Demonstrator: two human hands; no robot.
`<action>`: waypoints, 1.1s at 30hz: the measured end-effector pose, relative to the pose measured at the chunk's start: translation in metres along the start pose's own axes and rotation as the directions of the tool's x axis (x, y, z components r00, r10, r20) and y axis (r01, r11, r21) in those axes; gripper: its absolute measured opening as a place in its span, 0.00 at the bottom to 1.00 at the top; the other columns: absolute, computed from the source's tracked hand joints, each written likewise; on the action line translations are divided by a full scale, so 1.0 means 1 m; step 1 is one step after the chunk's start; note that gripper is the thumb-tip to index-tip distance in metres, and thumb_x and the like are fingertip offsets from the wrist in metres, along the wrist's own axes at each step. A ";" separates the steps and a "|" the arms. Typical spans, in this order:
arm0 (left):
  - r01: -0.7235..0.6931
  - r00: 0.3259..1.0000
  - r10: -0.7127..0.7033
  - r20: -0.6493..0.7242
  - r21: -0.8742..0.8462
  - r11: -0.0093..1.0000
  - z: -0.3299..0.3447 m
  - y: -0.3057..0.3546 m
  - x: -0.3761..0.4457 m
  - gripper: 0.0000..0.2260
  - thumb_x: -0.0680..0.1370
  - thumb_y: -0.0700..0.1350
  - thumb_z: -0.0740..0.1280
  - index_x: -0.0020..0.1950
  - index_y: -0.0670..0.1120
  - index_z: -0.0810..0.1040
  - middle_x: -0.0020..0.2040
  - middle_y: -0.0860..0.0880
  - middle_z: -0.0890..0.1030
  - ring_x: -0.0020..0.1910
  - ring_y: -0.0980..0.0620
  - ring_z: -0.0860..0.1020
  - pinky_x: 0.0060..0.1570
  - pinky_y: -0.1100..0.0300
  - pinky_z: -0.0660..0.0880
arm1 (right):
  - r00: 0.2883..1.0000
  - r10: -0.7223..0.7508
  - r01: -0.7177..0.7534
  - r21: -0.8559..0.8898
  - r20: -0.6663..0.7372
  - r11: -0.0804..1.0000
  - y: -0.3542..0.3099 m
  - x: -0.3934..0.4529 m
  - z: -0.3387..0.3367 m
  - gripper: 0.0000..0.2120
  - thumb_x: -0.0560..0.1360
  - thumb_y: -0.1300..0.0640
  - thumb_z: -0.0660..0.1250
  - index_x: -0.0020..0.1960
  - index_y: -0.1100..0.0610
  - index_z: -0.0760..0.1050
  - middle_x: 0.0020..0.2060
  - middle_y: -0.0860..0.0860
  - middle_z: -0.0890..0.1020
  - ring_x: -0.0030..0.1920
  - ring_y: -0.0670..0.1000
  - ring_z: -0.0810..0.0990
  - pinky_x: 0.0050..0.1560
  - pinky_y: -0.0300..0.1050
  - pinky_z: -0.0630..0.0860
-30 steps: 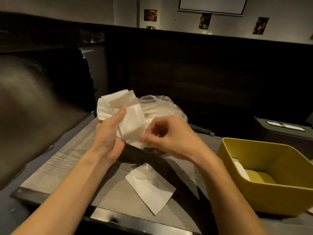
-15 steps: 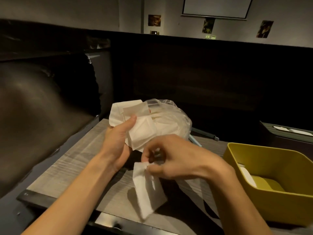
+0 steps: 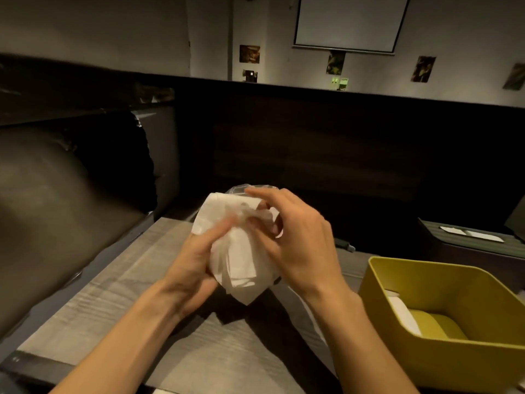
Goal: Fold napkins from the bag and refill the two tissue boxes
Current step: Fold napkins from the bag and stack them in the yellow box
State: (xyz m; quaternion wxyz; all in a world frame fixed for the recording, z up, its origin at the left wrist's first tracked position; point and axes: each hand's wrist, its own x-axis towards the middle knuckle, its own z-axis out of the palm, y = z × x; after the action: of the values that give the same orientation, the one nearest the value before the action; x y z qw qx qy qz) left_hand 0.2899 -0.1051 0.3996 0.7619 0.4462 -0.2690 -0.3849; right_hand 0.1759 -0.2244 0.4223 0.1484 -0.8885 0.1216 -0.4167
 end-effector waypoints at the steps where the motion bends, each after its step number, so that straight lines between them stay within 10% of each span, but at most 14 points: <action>1: -0.006 1.000 0.006 -0.007 0.033 0.999 -0.001 -0.001 0.001 0.19 0.78 0.45 0.71 0.68 0.45 0.79 0.59 0.42 0.85 0.59 0.42 0.84 0.56 0.44 0.82 | 0.998 0.054 -0.053 0.056 -0.014 0.997 0.000 0.000 0.002 0.23 0.79 0.44 0.70 0.73 0.43 0.72 0.59 0.40 0.77 0.50 0.37 0.75 0.51 0.35 0.77; 5: 0.010 1.000 -0.009 -0.011 0.089 0.996 -0.004 -0.002 0.001 0.22 0.74 0.37 0.73 0.68 0.45 0.77 0.60 0.40 0.84 0.59 0.40 0.84 0.57 0.42 0.82 | 0.925 0.371 -0.379 0.249 0.079 0.891 -0.001 0.001 0.000 0.31 0.82 0.32 0.54 0.82 0.42 0.59 0.58 0.36 0.76 0.58 0.35 0.75 0.60 0.40 0.74; 8: 0.002 0.998 -0.010 0.055 0.151 0.989 -0.003 -0.002 -0.001 0.21 0.75 0.37 0.74 0.68 0.45 0.78 0.60 0.40 0.84 0.59 0.40 0.84 0.59 0.41 0.80 | 0.869 0.428 -0.495 0.413 0.249 0.765 -0.005 0.003 -0.003 0.31 0.83 0.36 0.56 0.83 0.42 0.55 0.44 0.27 0.78 0.55 0.28 0.77 0.50 0.30 0.70; 12: 0.004 0.991 -0.032 0.132 0.210 0.978 -0.001 -0.003 -0.002 0.22 0.74 0.36 0.71 0.67 0.49 0.78 0.57 0.44 0.86 0.57 0.44 0.85 0.52 0.51 0.83 | 0.843 0.482 -0.509 0.641 0.238 0.575 -0.001 0.006 -0.006 0.31 0.82 0.51 0.69 0.80 0.44 0.61 0.53 0.55 0.86 0.53 0.53 0.86 0.57 0.53 0.84; 14: 0.007 0.988 -0.042 0.152 0.219 0.976 0.000 -0.004 -0.002 0.21 0.76 0.35 0.71 0.67 0.50 0.77 0.58 0.44 0.86 0.57 0.45 0.85 0.51 0.54 0.83 | 0.845 0.487 -0.482 0.709 0.221 0.515 0.005 0.006 -0.008 0.31 0.80 0.56 0.71 0.79 0.44 0.62 0.54 0.54 0.87 0.54 0.51 0.87 0.57 0.54 0.84; 18: 0.022 0.984 -0.066 0.164 0.257 0.966 -0.001 -0.005 0.002 0.18 0.77 0.36 0.70 0.66 0.44 0.77 0.57 0.43 0.86 0.56 0.45 0.85 0.50 0.54 0.83 | 0.888 0.460 -0.304 0.748 -0.002 0.590 0.001 0.007 -0.007 0.30 0.80 0.59 0.71 0.78 0.46 0.65 0.53 0.49 0.85 0.54 0.48 0.85 0.54 0.39 0.81; 22: 0.038 0.989 -0.062 0.132 0.180 0.983 0.000 -0.002 0.004 0.26 0.73 0.36 0.70 0.71 0.44 0.73 0.57 0.42 0.86 0.54 0.45 0.86 0.49 0.54 0.84 | 0.866 0.419 -0.045 0.790 -0.275 0.612 -0.009 0.010 -0.019 0.25 0.81 0.63 0.69 0.75 0.50 0.68 0.56 0.48 0.84 0.58 0.49 0.84 0.56 0.47 0.83; 25: 0.043 0.993 -0.053 0.108 0.094 0.995 0.000 0.002 0.004 0.22 0.77 0.35 0.67 0.72 0.44 0.74 0.59 0.42 0.86 0.55 0.44 0.86 0.48 0.54 0.84 | 0.914 0.383 -0.087 0.860 -0.132 0.502 -0.012 0.008 -0.034 0.23 0.80 0.63 0.70 0.72 0.47 0.72 0.54 0.48 0.85 0.56 0.52 0.85 0.53 0.50 0.85; 30: 0.087 0.995 -0.085 0.058 -0.031 0.996 -0.001 0.005 0.004 0.17 0.84 0.43 0.61 0.72 0.47 0.77 0.63 0.43 0.84 0.62 0.44 0.83 0.60 0.45 0.78 | 0.963 0.268 -0.257 0.373 0.023 0.891 0.000 0.004 -0.011 0.27 0.79 0.55 0.73 0.75 0.42 0.72 0.53 0.35 0.80 0.56 0.34 0.79 0.53 0.31 0.79; 33: 0.117 0.992 -0.112 0.062 -0.085 0.989 -0.001 0.006 0.002 0.18 0.85 0.52 0.59 0.67 0.46 0.82 0.63 0.43 0.84 0.62 0.44 0.83 0.61 0.46 0.76 | 0.963 0.271 -0.260 0.303 0.006 0.917 -0.002 0.001 0.005 0.28 0.79 0.54 0.73 0.76 0.41 0.70 0.55 0.30 0.76 0.57 0.26 0.74 0.55 0.25 0.74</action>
State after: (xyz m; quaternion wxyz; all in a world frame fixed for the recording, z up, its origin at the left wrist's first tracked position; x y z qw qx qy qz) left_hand 0.2937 -0.1044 0.4048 0.7493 0.4157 -0.2474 -0.4523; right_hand 0.1808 -0.2223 0.4204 0.3348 -0.8231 0.1789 -0.4224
